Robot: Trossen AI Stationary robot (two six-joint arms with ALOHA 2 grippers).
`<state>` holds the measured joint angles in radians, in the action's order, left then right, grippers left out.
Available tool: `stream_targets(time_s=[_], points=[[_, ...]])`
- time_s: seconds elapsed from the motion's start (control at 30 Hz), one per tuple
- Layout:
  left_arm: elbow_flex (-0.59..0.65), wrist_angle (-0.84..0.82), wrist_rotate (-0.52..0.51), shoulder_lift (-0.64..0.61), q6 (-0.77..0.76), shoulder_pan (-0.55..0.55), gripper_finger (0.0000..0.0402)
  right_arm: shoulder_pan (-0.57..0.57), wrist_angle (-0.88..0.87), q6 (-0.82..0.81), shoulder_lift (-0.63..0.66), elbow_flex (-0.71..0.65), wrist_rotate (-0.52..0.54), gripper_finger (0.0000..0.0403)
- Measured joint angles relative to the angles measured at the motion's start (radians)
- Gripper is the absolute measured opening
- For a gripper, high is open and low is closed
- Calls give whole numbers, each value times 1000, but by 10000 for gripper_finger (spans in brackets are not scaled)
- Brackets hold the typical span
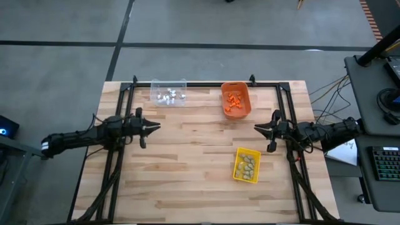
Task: Sort Halloween decoration
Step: Return to Home Position
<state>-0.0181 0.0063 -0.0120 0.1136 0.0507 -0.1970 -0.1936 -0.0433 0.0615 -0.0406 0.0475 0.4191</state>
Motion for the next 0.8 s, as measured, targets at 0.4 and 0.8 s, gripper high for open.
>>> stream_targets(time_s=[0.4, 0.8], points=[[-1, -1, -1, 52, -11, 0, 40, 0, 2, 0, -2, -1, 0, 43], [-1, 0, 0, 83, -11, 0, 40, 0, 4, 0, -2, -2, 0, 43]])
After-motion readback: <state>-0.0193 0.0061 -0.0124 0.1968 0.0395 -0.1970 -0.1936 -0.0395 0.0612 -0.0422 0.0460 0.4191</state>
